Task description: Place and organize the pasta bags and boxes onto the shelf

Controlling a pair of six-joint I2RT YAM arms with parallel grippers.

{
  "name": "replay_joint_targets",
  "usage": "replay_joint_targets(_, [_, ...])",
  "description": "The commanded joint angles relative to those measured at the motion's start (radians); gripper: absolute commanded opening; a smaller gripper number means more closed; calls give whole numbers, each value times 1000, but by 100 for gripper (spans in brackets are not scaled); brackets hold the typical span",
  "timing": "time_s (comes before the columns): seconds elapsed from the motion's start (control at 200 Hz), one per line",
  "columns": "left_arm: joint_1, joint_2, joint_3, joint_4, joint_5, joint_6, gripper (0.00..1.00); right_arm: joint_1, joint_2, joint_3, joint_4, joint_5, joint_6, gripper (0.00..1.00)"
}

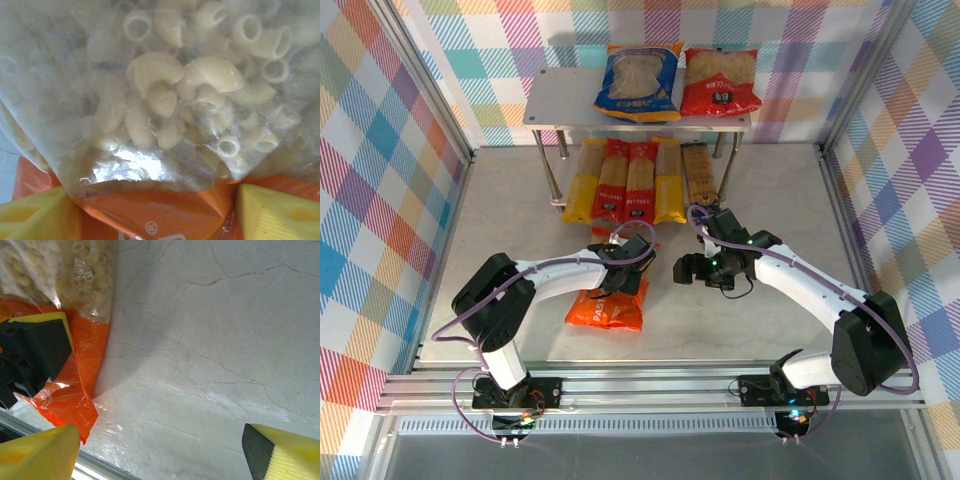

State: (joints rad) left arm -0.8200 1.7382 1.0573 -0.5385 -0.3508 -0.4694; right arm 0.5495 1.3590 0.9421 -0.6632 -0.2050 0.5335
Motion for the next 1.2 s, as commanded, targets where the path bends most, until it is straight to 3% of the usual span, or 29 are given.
replay_joint_targets(0.0, [12, 44, -17, 20, 129, 14, 65, -6, -9, -17, -6, -4, -13, 85])
replay_joint_targets(0.055, [12, 44, -22, 21, 133, 11, 43, -6, -9, -18, -4, -5, -12, 85])
replay_joint_targets(0.255, [17, 28, -31, 18, 141, 12, 33, -6, -14, -20, -4, -4, -10, 85])
replay_joint_targets(0.31, [17, 21, -32, 17, 142, 15, 23, -6, -15, -20, -3, -4, -9, 85])
replay_joint_targets(0.39, [18, 4, -38, 21, 139, 20, 0, -6, -15, -22, -3, -2, -7, 85])
replay_joint_targets(0.635, [33, -82, -70, 36, 138, 36, 0, -6, -17, -19, -5, 1, -8, 85])
replay_joint_targets(0.895, [83, -318, -115, 78, 170, 46, 0, -6, -21, -16, -6, 19, -1, 85])
replay_joint_targets(1.195, [149, -567, -54, -50, 185, 73, 0, -6, -21, -11, 0, 24, 3, 85])
